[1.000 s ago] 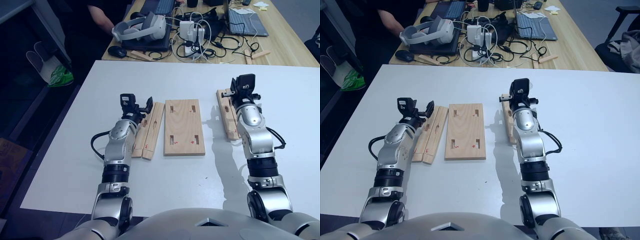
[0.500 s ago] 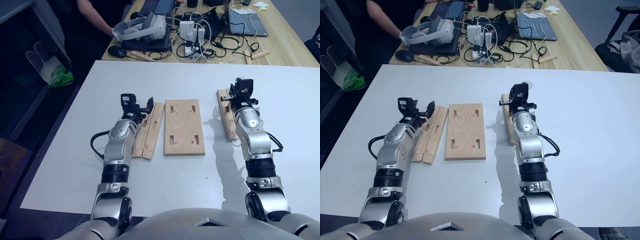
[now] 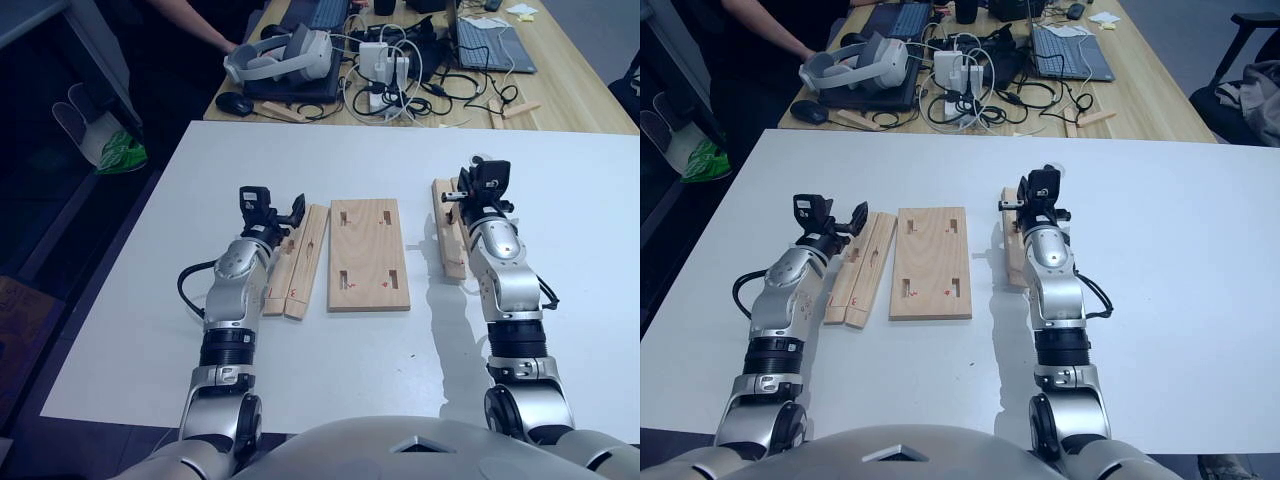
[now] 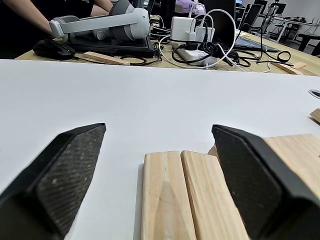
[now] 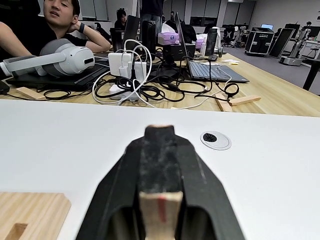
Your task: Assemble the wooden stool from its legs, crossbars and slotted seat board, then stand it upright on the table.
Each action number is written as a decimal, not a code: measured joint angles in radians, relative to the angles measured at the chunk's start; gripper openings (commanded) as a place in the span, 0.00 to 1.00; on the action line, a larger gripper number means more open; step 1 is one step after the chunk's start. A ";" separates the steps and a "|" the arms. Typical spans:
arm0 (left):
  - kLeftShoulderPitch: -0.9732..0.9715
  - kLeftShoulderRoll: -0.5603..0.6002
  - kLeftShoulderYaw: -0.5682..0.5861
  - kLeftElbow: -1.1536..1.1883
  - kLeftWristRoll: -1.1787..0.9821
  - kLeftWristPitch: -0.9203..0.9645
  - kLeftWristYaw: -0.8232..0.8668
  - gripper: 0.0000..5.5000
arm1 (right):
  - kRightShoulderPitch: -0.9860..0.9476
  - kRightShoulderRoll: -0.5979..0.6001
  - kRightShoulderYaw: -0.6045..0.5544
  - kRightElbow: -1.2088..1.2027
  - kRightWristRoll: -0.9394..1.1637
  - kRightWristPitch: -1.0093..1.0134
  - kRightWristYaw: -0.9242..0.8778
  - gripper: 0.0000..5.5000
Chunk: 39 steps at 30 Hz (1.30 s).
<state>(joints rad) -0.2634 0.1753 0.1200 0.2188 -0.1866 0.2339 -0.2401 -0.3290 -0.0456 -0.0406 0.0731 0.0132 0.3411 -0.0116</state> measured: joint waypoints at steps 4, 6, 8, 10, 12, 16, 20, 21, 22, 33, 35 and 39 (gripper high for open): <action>0.000 0.000 0.000 0.001 0.000 0.001 0.000 0.71 | 0.002 0.009 -0.006 -0.007 0.009 0.000 0.000 0.07; 0.000 0.001 0.000 0.003 0.000 0.001 0.000 0.71 | 0.005 0.017 -0.005 -0.013 0.009 -0.004 -0.002 0.07; 0.000 0.001 0.000 0.009 0.000 0.001 0.000 0.71 | 0.005 0.026 -0.004 -0.025 0.009 -0.006 -0.004 0.07; 0.000 0.002 0.000 0.010 0.000 0.001 0.000 0.71 | 0.005 0.029 -0.004 -0.031 0.009 -0.005 -0.004 0.07; 0.000 0.002 -0.001 0.011 0.000 0.001 0.000 0.71 | 0.005 0.031 -0.004 -0.031 0.009 -0.004 -0.004 0.07; 0.000 0.002 -0.002 0.011 0.000 0.001 0.000 0.71 | 0.005 0.039 -0.005 -0.031 0.011 -0.001 -0.004 0.07; 0.000 0.002 -0.003 0.010 0.000 0.001 0.000 0.71 | 0.007 0.044 -0.015 -0.014 0.018 -0.006 -0.004 0.07; 0.000 0.002 -0.003 0.010 0.000 0.001 0.000 0.71 | 0.007 0.044 -0.015 -0.013 0.018 -0.008 -0.004 0.07; 0.000 0.002 -0.004 0.010 0.000 0.001 0.000 0.71 | 0.007 0.044 -0.015 -0.011 0.017 -0.011 -0.004 0.07; 0.000 0.002 -0.004 0.007 0.001 0.012 0.000 0.71 | 0.020 0.026 0.011 -0.006 -0.037 -0.031 -0.023 0.07; 0.000 0.002 -0.005 0.006 0.001 0.013 0.000 0.71 | 0.025 0.026 0.018 -0.006 -0.040 -0.032 -0.022 0.07; 0.002 0.002 -0.005 -0.001 0.001 0.016 0.000 0.71 | 0.033 0.036 0.001 0.001 -0.019 -0.020 -0.022 0.07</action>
<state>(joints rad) -0.2617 0.1773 0.1150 0.2181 -0.1861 0.2494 -0.2401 -0.2955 -0.0094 -0.0394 0.0740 -0.0054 0.3207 -0.0341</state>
